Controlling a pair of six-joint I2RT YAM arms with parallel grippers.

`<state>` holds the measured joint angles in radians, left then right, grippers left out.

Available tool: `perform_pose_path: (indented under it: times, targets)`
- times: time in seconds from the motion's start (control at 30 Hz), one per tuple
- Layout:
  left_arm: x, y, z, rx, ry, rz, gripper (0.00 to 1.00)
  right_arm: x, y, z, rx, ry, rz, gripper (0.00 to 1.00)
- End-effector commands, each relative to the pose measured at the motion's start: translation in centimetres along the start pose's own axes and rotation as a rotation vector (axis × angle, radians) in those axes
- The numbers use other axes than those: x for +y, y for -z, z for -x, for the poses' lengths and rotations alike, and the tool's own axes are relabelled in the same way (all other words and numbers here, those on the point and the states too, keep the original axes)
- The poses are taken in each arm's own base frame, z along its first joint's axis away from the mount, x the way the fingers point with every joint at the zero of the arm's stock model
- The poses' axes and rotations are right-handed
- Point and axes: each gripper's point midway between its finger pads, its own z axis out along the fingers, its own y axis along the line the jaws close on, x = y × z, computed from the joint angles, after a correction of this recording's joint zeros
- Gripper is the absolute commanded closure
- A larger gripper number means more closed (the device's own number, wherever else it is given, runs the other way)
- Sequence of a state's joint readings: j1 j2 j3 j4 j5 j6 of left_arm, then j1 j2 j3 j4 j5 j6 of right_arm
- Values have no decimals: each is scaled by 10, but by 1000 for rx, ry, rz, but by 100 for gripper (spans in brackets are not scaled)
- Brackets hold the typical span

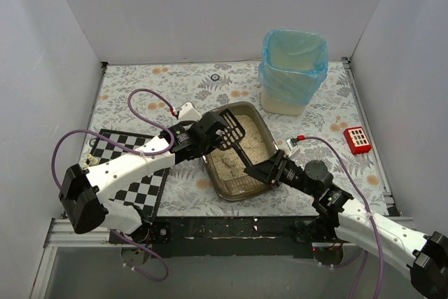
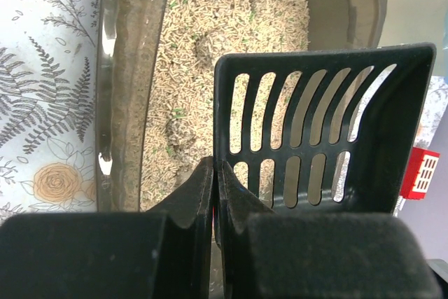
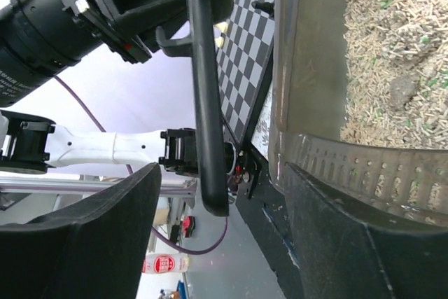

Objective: Clean the litter box

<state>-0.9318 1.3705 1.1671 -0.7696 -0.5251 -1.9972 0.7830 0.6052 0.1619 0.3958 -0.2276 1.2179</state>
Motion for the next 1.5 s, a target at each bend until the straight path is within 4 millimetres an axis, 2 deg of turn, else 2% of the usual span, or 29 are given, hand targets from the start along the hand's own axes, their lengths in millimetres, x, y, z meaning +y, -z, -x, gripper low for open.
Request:
perform_pose_path:
  times: [0.0, 0.27, 0.33, 0.5, 0.57, 0.67, 0.7, 0.73, 0.77, 0.8, 0.87, 0.9, 0.97, 1.07, 1.1, 1.23, 1.37, 1.47]
  targets:
    - [-21, 7, 12, -14, 519, 12, 100, 25, -2, 17, -147, -40, 103, 26]
    - [-26, 4, 6, 17, 543, 17, 100, 28, -9, 18, -181, -60, 113, 35]
    - [-27, 3, 3, 29, 547, 24, 100, 28, -11, 18, -177, -64, 112, 48]
    - [-25, 4, 4, 22, 548, 44, 100, 25, -13, 17, -176, -56, 99, 55]
    - [-27, 3, 1, 36, 552, 35, 100, 23, -14, 16, -171, -59, 89, 64]
    - [-32, 2, -4, 64, 538, 12, 100, 22, -16, 15, -158, -61, 79, 95]
    - [-33, 3, -4, 69, 526, 6, 98, 23, -16, 15, -156, -61, 76, 99]
    - [-33, 3, -5, 71, 516, 6, 91, 22, -16, 14, -154, -71, 66, 99]
    - [-34, 4, -5, 74, 502, 1, 76, 20, -16, 15, -156, -76, 48, 99]
    - [-34, 5, -4, 71, 480, -4, 59, 19, -15, 16, -160, -81, 36, 99]
    - [-34, 9, -1, 66, 442, -19, 17, 19, -12, 16, -155, -104, -2, 99]
    - [-33, 12, 1, 63, 424, -28, 2, 14, -9, 14, -140, -125, -47, 99]
    - [-30, 17, 4, 54, 384, -47, 2, 7, -2, 13, -126, -146, -162, 99]
    - [-30, 30, 13, 37, 268, -123, 2, 9, 15, 18, -123, -159, -310, 99]
    - [-31, 36, 16, 32, 232, -152, 2, 15, 20, 20, -119, -149, -333, 99]
    - [-29, 47, 32, -41, 59, -227, 2, 13, 46, 22, -70, -90, -554, 99]
    - [-18, 45, 49, -135, -104, -209, 2, 27, 62, 14, 37, -96, -681, 99]
    - [-10, 33, 53, -154, -163, -176, 2, 40, 69, 12, 69, -125, -710, 99]
